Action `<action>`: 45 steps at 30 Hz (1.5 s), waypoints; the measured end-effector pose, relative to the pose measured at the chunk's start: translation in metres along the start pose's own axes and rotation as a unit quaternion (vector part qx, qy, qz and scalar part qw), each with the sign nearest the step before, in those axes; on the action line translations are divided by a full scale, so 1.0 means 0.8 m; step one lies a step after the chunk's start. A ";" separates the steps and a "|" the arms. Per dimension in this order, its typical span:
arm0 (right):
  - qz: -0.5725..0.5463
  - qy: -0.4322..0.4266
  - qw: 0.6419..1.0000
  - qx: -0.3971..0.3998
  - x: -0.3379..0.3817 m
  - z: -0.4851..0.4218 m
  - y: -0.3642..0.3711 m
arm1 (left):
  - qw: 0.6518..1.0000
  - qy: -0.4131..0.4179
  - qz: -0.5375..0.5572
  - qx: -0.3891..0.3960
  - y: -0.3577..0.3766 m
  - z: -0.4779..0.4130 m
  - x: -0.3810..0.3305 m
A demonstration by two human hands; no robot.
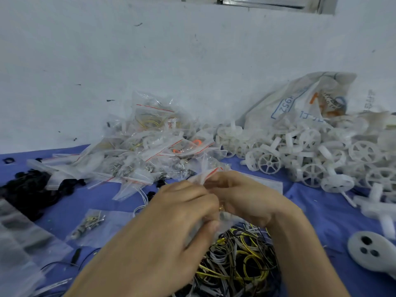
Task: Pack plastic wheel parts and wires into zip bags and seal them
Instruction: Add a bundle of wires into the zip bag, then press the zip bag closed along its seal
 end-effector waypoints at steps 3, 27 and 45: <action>0.087 -0.006 0.995 0.044 -0.006 0.000 0.010 | 0.999 -0.032 -0.008 -0.010 -0.009 0.006 0.014; 0.231 -0.078 0.843 -0.480 0.026 0.072 -0.134 | 0.881 -0.348 -0.028 -0.319 -0.087 0.089 0.201; 0.121 0.001 0.908 -0.401 -0.013 0.038 -0.123 | 0.853 -0.366 -0.008 -0.371 -0.072 0.095 0.213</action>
Point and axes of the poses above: each hand's wrist, its own z-axis away from the middle knuckle, its own y-axis out of the palm, x = y × z, the point moved 6 cm from there along -z, towards the middle knuckle
